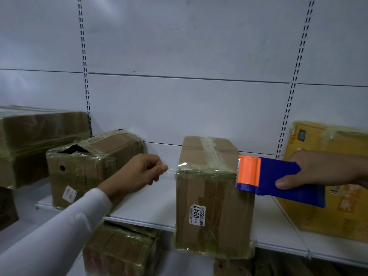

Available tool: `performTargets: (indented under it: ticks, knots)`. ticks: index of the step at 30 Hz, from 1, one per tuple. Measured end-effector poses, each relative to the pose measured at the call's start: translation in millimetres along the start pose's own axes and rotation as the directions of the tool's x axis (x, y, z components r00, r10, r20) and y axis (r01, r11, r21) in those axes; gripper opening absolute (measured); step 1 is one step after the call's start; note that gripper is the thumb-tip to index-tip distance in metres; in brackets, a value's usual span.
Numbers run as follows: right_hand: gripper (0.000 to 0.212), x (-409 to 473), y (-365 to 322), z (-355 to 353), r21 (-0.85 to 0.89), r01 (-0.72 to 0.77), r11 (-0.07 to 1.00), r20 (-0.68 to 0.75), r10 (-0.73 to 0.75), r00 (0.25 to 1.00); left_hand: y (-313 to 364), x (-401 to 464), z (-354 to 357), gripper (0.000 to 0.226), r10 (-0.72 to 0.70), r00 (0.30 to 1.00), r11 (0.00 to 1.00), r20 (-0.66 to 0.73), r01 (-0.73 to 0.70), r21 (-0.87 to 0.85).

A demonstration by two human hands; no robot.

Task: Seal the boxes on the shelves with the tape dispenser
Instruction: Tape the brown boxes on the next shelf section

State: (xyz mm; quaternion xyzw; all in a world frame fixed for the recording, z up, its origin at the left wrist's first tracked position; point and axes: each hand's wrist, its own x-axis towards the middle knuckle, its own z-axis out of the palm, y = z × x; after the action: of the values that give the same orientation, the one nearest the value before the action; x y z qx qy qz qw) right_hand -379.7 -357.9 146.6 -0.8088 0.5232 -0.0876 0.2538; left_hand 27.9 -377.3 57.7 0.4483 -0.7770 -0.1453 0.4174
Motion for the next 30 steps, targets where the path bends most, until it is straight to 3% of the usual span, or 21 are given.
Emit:
performTargets:
  ticks: [8, 11, 15, 19, 21, 23, 26, 30]
  knots:
    - [0.037, 16, 0, 5, 0.023, 0.007, 1.000, 0.024, -0.007, 1.000, -13, 9, 15, 0.029, -0.097, 0.995, 0.993, 0.020, 0.098, -0.064]
    - [0.035, 20, 7, 6, 0.056, 0.017, 0.998, 0.024, -0.019, 1.000, -10, 11, 24, 0.040, -0.141, 0.989, 0.983, 0.041, 0.145, -0.111]
    - [0.035, 25, 13, 7, 0.106, 0.045, 0.993, 0.025, -0.048, 0.999, -9, 13, 29, 0.051, -0.253, 0.966, 0.963, -0.047, 0.247, -0.105]
    - [0.038, 29, 15, 10, 0.119, 0.077, 0.990, 0.017, -0.079, 0.997, 1, 19, 29, 0.010, -0.042, 0.981, 0.999, -0.189, 0.045, 0.011]
    - [0.038, 31, 16, 10, 0.118, 0.076, 0.990, 0.015, -0.078, 0.997, 15, 23, 29, 0.008, 0.155, 0.954, 0.983, -0.255, -0.123, 0.139]
    - [0.042, 31, 17, 11, 0.115, 0.082, 0.990, 0.017, -0.085, 0.996, 31, 30, 36, 0.040, 0.332, 0.939, 0.917, -0.092, -0.298, 0.267]
    - [0.048, 30, 18, 11, 0.103, 0.077, 0.992, 0.025, -0.080, 0.996, 41, 39, 55, 0.058, 0.370, 0.904, 0.782, 0.215, -0.427, 0.454]
    - [0.047, 30, 20, 12, 0.100, 0.093, 0.991, 0.033, -0.097, 0.995, 35, 37, 65, 0.051, 0.461, 0.879, 0.738, 0.120, -0.455, 0.498]
